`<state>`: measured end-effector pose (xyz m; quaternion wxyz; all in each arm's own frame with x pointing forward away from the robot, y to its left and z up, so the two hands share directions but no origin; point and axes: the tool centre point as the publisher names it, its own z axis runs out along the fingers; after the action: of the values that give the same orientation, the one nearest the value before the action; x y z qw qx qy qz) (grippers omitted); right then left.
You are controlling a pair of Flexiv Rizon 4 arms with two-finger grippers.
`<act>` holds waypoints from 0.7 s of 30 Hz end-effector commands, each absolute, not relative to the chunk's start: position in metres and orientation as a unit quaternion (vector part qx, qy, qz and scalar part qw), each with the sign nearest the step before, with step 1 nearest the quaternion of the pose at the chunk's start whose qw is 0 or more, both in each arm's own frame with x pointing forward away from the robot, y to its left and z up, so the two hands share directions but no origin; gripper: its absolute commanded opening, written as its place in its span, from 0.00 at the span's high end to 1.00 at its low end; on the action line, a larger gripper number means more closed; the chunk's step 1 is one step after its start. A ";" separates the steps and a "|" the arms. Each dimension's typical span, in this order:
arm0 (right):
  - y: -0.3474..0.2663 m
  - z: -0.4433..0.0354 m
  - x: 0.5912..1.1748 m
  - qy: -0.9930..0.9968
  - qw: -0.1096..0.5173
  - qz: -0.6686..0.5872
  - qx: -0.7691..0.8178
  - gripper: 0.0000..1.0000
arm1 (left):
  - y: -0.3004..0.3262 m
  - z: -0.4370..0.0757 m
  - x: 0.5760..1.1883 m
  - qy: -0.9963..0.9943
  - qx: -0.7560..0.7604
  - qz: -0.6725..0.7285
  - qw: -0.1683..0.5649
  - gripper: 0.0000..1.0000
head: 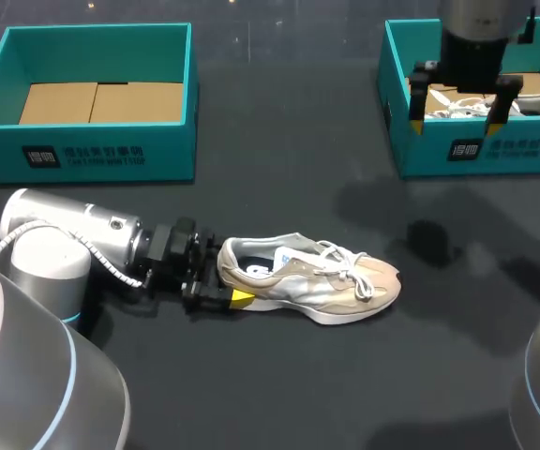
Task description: Take the shoe out of the shoebox, open the shoe tongue, remove and reinsert the insole, then place the shoe into the shoebox
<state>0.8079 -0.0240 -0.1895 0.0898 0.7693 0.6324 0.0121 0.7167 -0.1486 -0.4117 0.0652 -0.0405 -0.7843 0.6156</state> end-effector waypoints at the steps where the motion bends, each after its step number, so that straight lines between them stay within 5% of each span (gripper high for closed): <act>1: 0.009 -0.198 0.796 0.629 0.109 0.007 0.770 0.00 | -0.148 -0.413 0.719 -0.784 -0.041 0.616 0.066 1.00; 21: 0.063 -0.205 0.760 0.644 0.110 -0.012 0.757 0.00 | -0.148 -0.413 0.719 -0.784 -0.041 0.616 0.066 1.00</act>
<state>0.7578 0.0592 -0.2045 0.1082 0.7566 0.6449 -0.0062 0.7167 -0.1486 -0.4116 0.0653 -0.0406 -0.7843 0.6156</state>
